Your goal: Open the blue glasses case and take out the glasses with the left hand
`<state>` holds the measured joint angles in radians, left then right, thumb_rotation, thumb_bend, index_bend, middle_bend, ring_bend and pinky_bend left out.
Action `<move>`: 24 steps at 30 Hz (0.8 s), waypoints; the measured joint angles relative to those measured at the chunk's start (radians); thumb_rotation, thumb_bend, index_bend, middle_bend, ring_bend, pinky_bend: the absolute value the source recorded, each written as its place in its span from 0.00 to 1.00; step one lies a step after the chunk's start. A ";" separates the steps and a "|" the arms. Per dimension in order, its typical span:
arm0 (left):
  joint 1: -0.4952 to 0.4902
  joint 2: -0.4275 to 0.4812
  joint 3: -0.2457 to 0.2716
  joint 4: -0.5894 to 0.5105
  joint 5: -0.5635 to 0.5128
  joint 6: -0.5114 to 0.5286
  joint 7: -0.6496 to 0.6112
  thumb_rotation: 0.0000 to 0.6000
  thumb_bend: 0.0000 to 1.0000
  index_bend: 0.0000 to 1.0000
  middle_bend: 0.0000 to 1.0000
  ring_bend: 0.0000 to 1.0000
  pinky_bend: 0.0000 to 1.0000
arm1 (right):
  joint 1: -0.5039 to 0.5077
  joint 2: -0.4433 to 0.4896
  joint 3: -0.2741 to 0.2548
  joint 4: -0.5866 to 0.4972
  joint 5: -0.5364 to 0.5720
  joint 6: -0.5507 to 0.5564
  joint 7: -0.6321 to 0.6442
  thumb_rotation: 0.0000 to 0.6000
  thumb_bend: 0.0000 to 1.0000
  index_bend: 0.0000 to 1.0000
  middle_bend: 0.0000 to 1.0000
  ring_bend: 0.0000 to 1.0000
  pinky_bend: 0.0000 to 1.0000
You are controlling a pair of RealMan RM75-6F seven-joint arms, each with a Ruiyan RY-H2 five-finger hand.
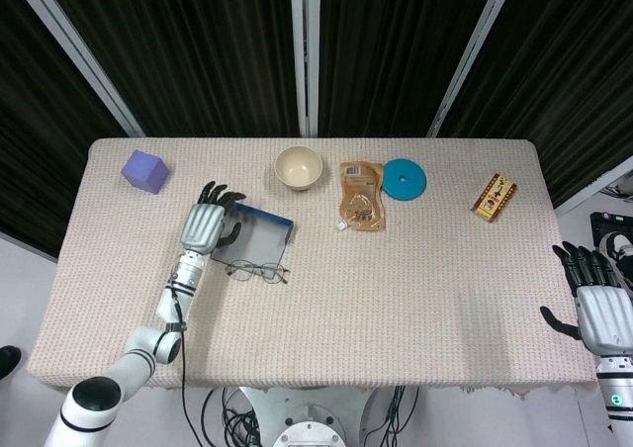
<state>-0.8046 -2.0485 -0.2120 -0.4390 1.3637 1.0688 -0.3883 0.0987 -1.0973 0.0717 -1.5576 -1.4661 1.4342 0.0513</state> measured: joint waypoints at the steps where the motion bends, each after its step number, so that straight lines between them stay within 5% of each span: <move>1: -0.001 0.012 -0.005 -0.021 -0.005 -0.006 0.011 1.00 0.37 0.14 0.19 0.04 0.00 | 0.000 0.000 0.000 0.001 -0.001 0.000 0.001 1.00 0.15 0.01 0.05 0.00 0.00; 7: 0.012 0.099 -0.017 -0.185 -0.022 -0.016 0.072 1.00 0.36 0.15 0.18 0.03 0.00 | 0.004 -0.002 0.000 0.003 -0.005 -0.003 0.002 1.00 0.15 0.01 0.05 0.00 0.00; 14: 0.056 0.237 0.016 -0.499 -0.011 -0.012 0.165 1.00 0.37 0.32 0.18 0.03 0.00 | 0.008 -0.005 -0.002 0.007 -0.008 -0.010 0.001 1.00 0.15 0.01 0.05 0.00 0.00; 19: 0.082 0.336 0.065 -0.748 -0.018 -0.052 0.325 1.00 0.39 0.36 0.18 0.03 0.00 | 0.008 -0.006 -0.003 0.010 -0.008 -0.011 0.006 1.00 0.15 0.01 0.05 0.00 0.00; 24: 0.087 0.394 0.088 -0.880 -0.087 -0.124 0.501 1.00 0.40 0.36 0.18 0.03 0.00 | 0.008 -0.006 -0.003 0.014 -0.013 -0.009 0.012 1.00 0.15 0.01 0.05 0.00 0.00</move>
<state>-0.7171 -1.6542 -0.1236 -1.3191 1.2769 0.9449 0.1124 0.1067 -1.1032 0.0687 -1.5438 -1.4788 1.4257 0.0632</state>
